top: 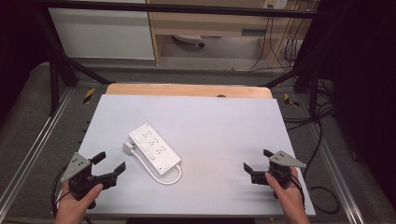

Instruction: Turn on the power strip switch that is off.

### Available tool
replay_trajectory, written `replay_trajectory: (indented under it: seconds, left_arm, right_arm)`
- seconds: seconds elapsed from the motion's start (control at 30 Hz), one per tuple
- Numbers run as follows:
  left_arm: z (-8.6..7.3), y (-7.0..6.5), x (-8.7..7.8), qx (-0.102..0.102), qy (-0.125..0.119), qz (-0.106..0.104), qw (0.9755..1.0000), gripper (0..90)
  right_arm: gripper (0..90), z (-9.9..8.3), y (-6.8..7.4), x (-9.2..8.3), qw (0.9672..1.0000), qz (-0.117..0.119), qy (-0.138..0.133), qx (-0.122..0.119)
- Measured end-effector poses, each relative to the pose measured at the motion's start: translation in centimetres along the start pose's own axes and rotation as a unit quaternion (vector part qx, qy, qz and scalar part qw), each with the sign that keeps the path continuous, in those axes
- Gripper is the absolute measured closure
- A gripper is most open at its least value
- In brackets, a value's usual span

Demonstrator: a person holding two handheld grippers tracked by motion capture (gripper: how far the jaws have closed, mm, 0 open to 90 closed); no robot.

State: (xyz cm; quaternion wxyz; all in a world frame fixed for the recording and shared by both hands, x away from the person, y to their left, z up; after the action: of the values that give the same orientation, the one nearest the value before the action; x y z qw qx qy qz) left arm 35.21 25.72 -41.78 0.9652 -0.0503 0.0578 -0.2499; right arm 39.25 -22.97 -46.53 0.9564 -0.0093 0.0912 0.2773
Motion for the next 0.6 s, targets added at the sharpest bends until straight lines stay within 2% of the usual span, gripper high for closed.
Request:
replay_trajectory:
  seconds: [0.27, 0.43, 0.6]
  left_arm:
    - [1.0, -0.2, -0.2, 0.002, -0.017, -0.002, 0.9998, 14.3]
    - [1.8, -0.7, -0.3, 0.011, -0.024, -0.002, 0.9996, 13.7]
    - [2.4, -1.4, -0.2, 0.021, -0.029, -0.015, 0.9993, 6.5]
  right_arm:
    - [3.2, -0.1, 0.2, 0.1, 1.0000, 0.001, 0.004, -0.002]
    - [3.2, -0.1, 0.1, 0.1, 1.0000, -0.001, 0.005, -0.002]
    - [2.6, -0.2, 0.3, 0.2, 1.0000, -0.003, 0.008, -0.001]
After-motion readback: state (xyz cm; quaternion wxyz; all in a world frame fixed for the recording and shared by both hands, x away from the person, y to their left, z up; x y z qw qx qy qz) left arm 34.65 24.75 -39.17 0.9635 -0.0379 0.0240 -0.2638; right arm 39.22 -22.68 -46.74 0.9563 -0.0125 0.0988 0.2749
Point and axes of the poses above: each handheld gripper's, and its own axes: x roughly forward along the jaws, z roughly out of its top, y roughly to its left, the point moved 7 cm from there along x, roughly forward along the jaws, and after that the axes turned 14 degrees about -y, right-handed, at the moved point
